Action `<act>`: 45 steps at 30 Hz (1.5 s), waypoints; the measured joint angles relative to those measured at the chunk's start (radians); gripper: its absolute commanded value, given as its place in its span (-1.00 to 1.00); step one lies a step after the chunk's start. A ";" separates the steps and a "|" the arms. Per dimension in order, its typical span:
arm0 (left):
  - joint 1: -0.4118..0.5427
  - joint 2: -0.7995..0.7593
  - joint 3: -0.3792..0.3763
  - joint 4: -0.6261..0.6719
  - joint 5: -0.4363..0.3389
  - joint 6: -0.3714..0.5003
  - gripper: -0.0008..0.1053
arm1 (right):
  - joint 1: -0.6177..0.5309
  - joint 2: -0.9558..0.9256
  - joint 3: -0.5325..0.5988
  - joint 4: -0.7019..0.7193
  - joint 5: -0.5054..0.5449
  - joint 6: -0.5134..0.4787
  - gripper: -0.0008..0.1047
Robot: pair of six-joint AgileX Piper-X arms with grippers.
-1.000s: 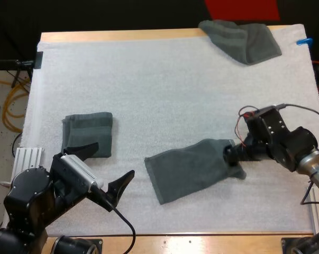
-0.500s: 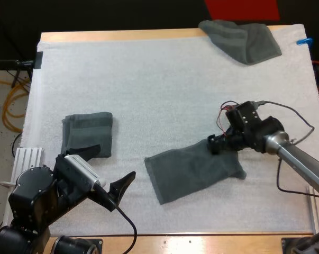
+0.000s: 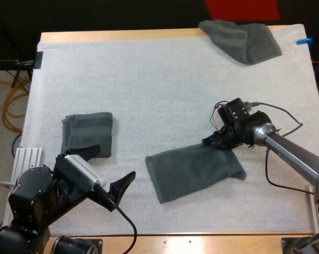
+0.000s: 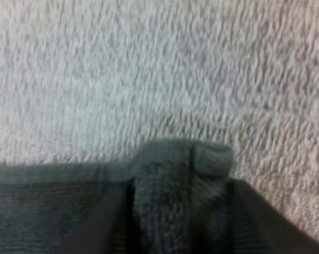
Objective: Pick towel from pile fold and stack
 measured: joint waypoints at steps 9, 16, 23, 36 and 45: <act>0.000 0.000 0.018 0.000 0.000 0.003 1.00 | 0.000 -0.049 -0.005 0.016 0.055 0.001 -0.99; 0.000 0.103 0.031 -0.005 0.000 0.003 1.00 | 0.000 -0.165 -0.004 0.111 0.061 0.002 -0.99; -0.039 0.347 0.031 -0.113 0.000 0.008 1.00 | 0.000 -0.235 0.079 0.188 0.061 0.026 -0.99; -0.426 0.900 -0.107 -0.299 -0.369 0.076 1.00 | 0.000 -0.275 0.201 0.163 0.061 0.048 -0.99; -0.452 1.191 -0.306 -0.225 -0.502 0.109 1.00 | 0.000 -0.275 0.201 0.166 0.061 0.048 -0.99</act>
